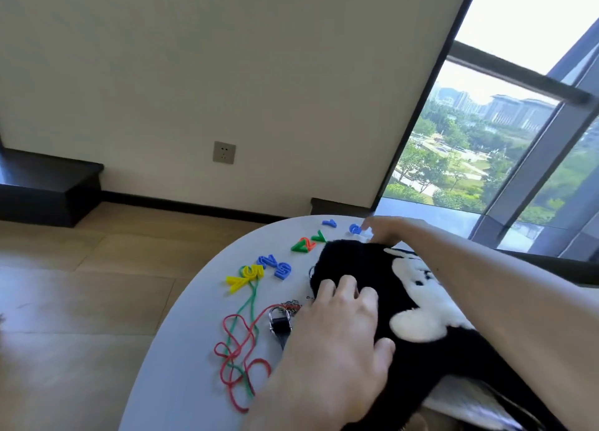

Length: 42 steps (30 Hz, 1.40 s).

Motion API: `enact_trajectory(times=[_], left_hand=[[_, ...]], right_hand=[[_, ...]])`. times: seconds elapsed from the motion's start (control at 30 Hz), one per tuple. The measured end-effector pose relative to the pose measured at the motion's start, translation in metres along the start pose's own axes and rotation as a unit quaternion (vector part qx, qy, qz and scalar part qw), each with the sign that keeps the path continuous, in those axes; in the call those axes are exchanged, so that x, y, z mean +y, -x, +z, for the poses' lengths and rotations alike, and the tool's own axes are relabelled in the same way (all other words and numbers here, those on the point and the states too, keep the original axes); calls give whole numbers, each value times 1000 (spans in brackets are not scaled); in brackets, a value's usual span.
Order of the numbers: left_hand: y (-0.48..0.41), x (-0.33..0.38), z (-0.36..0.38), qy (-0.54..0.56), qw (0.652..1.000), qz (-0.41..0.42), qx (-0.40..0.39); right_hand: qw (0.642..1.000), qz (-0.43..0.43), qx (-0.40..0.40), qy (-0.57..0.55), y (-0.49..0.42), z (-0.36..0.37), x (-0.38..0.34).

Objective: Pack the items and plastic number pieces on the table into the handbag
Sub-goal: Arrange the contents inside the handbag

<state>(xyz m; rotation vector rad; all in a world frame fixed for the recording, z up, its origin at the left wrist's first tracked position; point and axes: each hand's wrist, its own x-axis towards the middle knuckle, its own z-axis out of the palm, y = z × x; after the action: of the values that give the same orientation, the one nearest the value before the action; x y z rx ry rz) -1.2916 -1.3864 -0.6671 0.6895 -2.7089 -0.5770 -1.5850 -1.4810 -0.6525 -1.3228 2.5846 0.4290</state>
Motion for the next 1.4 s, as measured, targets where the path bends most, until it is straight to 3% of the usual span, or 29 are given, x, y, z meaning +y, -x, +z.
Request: enact_trajectory(times=[0.1,0.2,0.33,0.47,0.53,0.63,0.77,0.97,1.07,1.17,1.4], left_hand=[[1,-4,3,-6,1000,-1,-14],[3,-9,5,-15,999,-7,-42],[1,-7,1,-23,999,-19,-31],[4,1,-3,-16,1000,-8,-13],[9,4,-7,-6,1000,17,-12],[14,8,-11,17,999,35,-27],[22,22,9,-61,997,38,-40],[24,31,35,-83,996,5,42],[25,35,30,6,994,-23,107],[24,43,25,74,982,-38,170],[27,56,24,59,973,-13,222]], right_hand=[[996,-17,-77,-31,-14,4,5],[997,-51,-44,28,-22,4,8],[997,-73,10,23,-22,8,14],[984,-101,149,-17,4,-7,17],[961,-131,234,-64,32,-30,19],[926,-146,295,-184,86,-67,22],[875,-216,261,-345,182,-70,35],[847,-288,211,-393,308,6,62],[849,-294,172,-405,325,51,70],[881,-285,175,-333,319,80,61],[942,-256,192,-99,280,99,39]])
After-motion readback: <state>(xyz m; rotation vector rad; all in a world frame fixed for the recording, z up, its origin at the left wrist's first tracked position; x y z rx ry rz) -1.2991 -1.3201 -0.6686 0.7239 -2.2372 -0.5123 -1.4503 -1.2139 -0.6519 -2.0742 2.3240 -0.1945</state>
